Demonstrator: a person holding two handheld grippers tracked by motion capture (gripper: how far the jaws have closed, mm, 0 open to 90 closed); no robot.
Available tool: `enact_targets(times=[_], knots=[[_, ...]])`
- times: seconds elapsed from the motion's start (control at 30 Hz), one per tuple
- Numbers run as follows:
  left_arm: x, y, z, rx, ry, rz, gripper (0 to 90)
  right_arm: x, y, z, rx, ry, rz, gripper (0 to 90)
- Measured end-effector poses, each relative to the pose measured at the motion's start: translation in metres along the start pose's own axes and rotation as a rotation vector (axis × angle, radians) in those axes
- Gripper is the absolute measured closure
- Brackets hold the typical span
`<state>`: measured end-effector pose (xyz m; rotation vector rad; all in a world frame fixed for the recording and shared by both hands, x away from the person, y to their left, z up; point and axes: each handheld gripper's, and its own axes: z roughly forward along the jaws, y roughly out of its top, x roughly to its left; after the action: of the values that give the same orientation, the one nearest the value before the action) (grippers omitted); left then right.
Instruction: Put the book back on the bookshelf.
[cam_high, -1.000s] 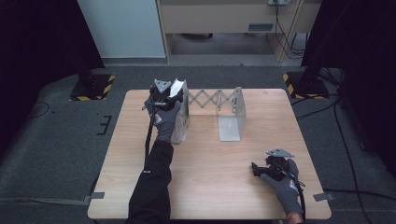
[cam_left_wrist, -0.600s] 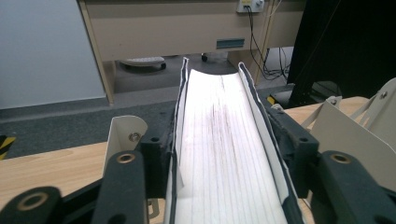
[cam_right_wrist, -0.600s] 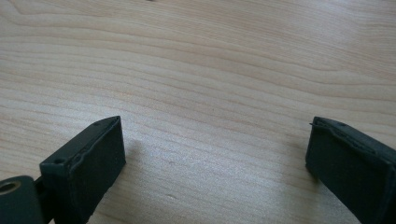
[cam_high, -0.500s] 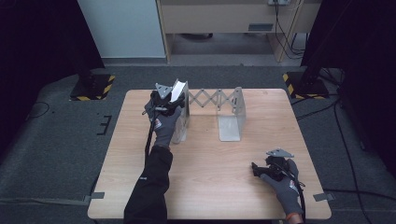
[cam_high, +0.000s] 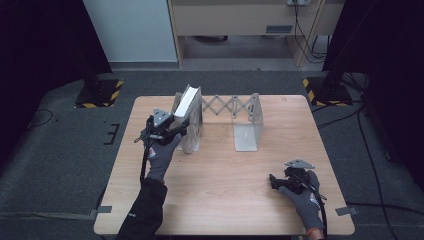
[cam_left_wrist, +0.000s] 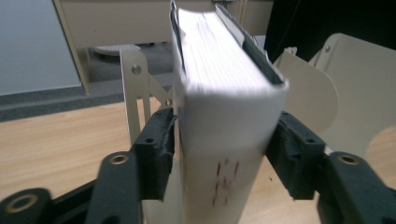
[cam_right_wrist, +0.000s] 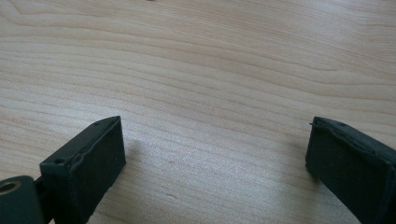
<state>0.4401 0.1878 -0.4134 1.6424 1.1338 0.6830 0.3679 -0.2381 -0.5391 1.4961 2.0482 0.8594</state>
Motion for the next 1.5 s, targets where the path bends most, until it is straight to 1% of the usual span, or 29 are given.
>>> enact_targets(times=[0.03,0.07,0.1,0.2,0.23,0.3,0.43,0.53,0.67,0.77,0.87,1.1,1.27,1.43,1.5], knots=[[0.0,0.0,0.0,0.0,0.0,0.0,46.3,0.0,0.0,0.0,0.0,0.0,0.0,5.0],[0.0,-0.004,0.0,0.003,-0.007,-0.01,46.8,0.0,0.0,0.0,0.0,0.0,0.001,5.0],[0.0,-0.006,0.001,0.006,-0.005,-0.012,47.6,0.0,0.0,0.0,0.0,0.0,0.0,5.0],[-0.001,-0.009,0.001,0.003,-0.009,-0.02,47.8,0.0,0.0,0.0,0.0,0.0,0.001,5.0],[-0.002,-0.011,0.001,-0.007,-0.009,-0.022,47.8,0.0,0.0,0.0,0.0,0.0,0.001,5.0],[-0.004,-0.011,0.001,-0.006,-0.004,-0.018,48.1,0.0,0.0,0.0,0.0,0.0,0.0,5.0],[-0.006,-0.01,0.002,-0.004,0.008,-0.034,48.3,0.0,0.0,0.0,0.0,0.0,0.0,5.0],[-0.01,-0.01,0.004,-0.006,0.015,-0.036,48.2,0.0,0.0,0.0,0.0,0.0,0.0,5.0],[-0.015,-0.01,0.007,-0.008,0.013,-0.035,47.6,0.0,0.0,0.0,0.0,0.0,0.001,5.0],[-0.018,-0.009,0.014,-0.008,-0.003,-0.043,45.4,0.0,0.0,0.0,0.0,-0.001,0.002,5.0],[-0.022,-0.008,0.018,-0.007,-0.005,-0.043,44.2,0.0,0.0,0.0,0.0,-0.001,0.002,5.0],[-0.025,-0.007,0.022,-0.015,0.0,-0.058,43.1,0.0,0.0,0.0,0.0,0.0,0.002,5.0],[-0.027,-0.006,0.026,-0.011,-0.004,-0.055,41.5,0.0,0.0,0.0,0.0,-0.001,0.002,5.0],[-0.028,-0.006,0.031,-0.017,-0.014,-0.068,39.7,0.0,0.0,0.0,0.0,0.0,0.002,5.0],[-0.029,-0.007,0.033,-0.022,-0.016,-0.063,38.8,0.0,0.0,0.0,0.0,-0.001,0.002,5.0]])
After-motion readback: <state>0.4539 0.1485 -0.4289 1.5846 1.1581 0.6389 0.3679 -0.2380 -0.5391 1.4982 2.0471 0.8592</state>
